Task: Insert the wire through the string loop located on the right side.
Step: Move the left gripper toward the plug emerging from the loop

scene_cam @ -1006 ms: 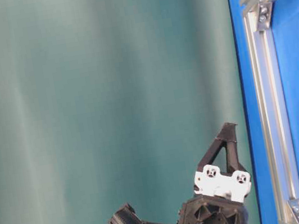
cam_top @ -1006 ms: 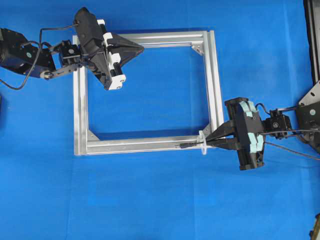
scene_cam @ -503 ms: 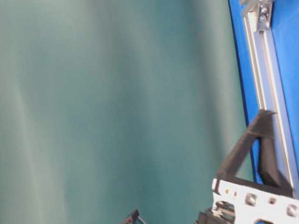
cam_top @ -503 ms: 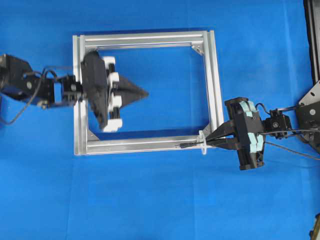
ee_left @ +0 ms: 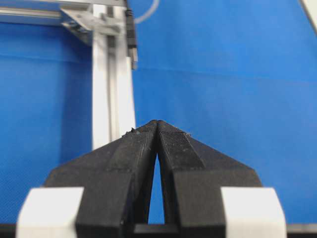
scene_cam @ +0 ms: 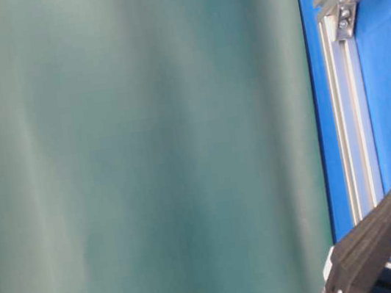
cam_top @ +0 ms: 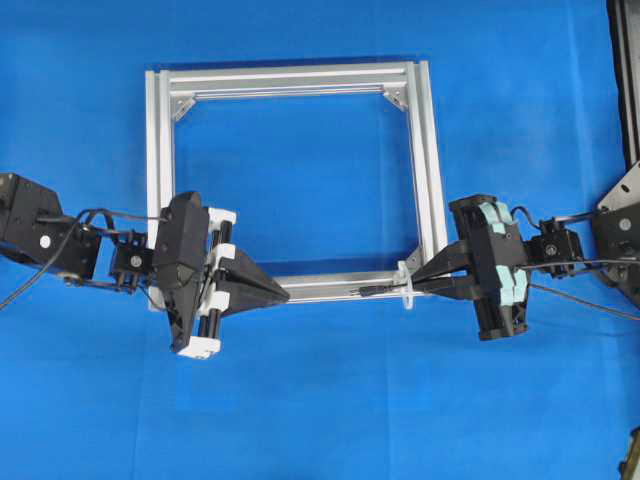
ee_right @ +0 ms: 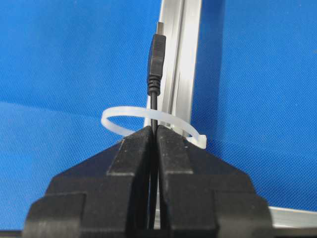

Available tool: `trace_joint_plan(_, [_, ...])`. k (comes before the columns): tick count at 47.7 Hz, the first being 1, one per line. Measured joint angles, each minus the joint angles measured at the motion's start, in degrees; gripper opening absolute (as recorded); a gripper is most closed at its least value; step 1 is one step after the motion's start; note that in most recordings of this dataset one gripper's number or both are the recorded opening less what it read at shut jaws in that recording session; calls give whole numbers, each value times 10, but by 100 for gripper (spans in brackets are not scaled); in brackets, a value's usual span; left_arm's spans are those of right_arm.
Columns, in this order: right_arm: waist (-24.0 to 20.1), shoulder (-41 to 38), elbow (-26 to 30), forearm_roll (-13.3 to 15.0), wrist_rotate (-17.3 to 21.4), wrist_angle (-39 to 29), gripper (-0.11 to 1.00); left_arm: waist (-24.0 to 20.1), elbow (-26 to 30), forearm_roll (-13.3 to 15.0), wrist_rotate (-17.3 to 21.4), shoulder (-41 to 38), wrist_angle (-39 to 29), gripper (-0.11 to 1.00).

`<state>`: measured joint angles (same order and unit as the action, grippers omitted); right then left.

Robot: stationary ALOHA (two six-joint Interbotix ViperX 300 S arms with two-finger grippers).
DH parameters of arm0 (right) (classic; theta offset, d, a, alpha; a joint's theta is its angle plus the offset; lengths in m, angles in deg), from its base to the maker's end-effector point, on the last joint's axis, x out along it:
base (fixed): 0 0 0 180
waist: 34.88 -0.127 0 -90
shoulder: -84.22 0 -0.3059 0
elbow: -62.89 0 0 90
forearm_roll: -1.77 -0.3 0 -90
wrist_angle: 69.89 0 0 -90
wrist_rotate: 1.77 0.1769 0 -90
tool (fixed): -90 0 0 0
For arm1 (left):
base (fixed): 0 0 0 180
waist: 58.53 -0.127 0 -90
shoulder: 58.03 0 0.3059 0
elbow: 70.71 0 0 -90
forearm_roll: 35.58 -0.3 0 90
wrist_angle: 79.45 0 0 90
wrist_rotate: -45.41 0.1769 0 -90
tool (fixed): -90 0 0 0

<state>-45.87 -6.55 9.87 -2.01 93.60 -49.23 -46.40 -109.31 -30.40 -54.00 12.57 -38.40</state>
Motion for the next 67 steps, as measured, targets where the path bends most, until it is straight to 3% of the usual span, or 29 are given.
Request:
trace_joint_plan(12, [0,0,0,0,0,1,-4,-12,54,-1,11,-11,-25,0])
trace_joint_plan(34, [0,1,0,0,0,2,-4,-37,226,0,47,-83,-141,3])
trace_joint_plan(50, [0,1,0,0,0,2,-4,-39,249,-1,48,-93,-156,8])
trace_joint_plan(55, [0,0,0,0,0,2,-4,-39,248,0,48,-93,-156,23])
trace_joint_plan(63, [0,0,0,0,0,1,-4,-39,249,-1,47,-93,-156,72])
trace_joint_plan(67, [0,0,0,0,0,1,-4,-38,249,-1,48,-93,-156,90])
